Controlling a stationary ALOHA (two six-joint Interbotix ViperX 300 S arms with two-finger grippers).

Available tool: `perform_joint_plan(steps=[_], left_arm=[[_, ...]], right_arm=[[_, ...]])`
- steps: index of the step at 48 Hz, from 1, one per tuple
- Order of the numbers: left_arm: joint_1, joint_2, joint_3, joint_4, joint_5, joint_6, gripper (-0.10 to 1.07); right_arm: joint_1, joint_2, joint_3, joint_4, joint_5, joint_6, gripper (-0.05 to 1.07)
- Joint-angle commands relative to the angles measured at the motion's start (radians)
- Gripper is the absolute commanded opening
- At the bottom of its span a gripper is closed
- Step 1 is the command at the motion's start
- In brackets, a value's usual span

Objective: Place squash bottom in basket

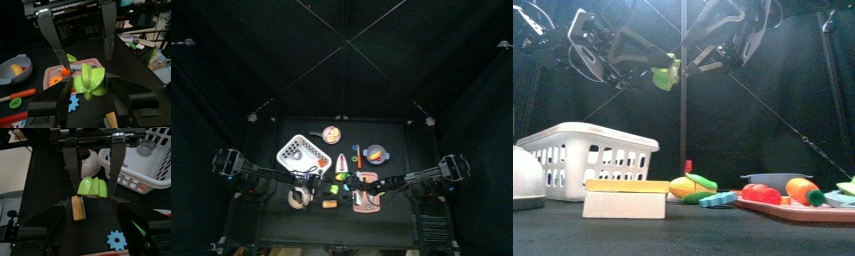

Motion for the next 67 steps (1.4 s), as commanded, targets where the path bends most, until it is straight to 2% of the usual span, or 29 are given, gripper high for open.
perform_joint_plan(steps=[1, 9, 15, 23, 28, 33, 39, 46, 59, 67], left_arm=[[0.0, -0.018, -0.011, -0.005, 0.015, -0.003, 0.77], [0.005, -0.083, 0.011, -0.054, 0.078, -0.003, 0.77], [0.034, -0.178, 0.049, -0.158, 0.164, -0.002, 0.77], [0.17, -0.345, 0.101, -0.301, 0.31, 0.002, 0.77], [0.261, -0.428, 0.133, -0.308, 0.383, 0.0, 0.77], [0.334, -0.483, 0.199, -0.298, 0.425, 0.002, 0.77], [0.403, -0.489, 0.273, -0.272, 0.43, 0.002, 0.77], [0.454, -0.486, 0.287, -0.255, 0.434, -0.002, 0.77], [0.485, -0.465, 0.298, -0.273, 0.472, -0.003, 0.77], [0.489, -0.414, 0.29, -0.291, 0.517, -0.003, 0.77]], right_arm=[[0.005, -0.051, -0.002, 0.002, -0.002, 0.002, 0.95], [0.017, -0.092, 0.034, 0.02, -0.002, 0.003, 0.95], [0.015, -0.114, 0.067, 0.028, -0.002, 0.002, 0.95], [0.011, -0.127, 0.095, 0.031, -0.002, 0.003, 0.95], [0.009, -0.127, 0.1, 0.032, -0.002, 0.002, 0.95], [-0.005, -0.123, 0.1, 0.031, -0.002, 0.002, 0.95], [-0.02, -0.123, 0.092, 0.034, -0.002, 0.003, 0.95], [-0.035, -0.115, 0.086, 0.043, -0.02, 0.003, 0.95], [-0.054, -0.083, 0.08, 0.069, -0.035, 0.002, 0.95], [-0.054, -0.077, 0.084, 0.071, -0.035, 0.002, 0.95]])
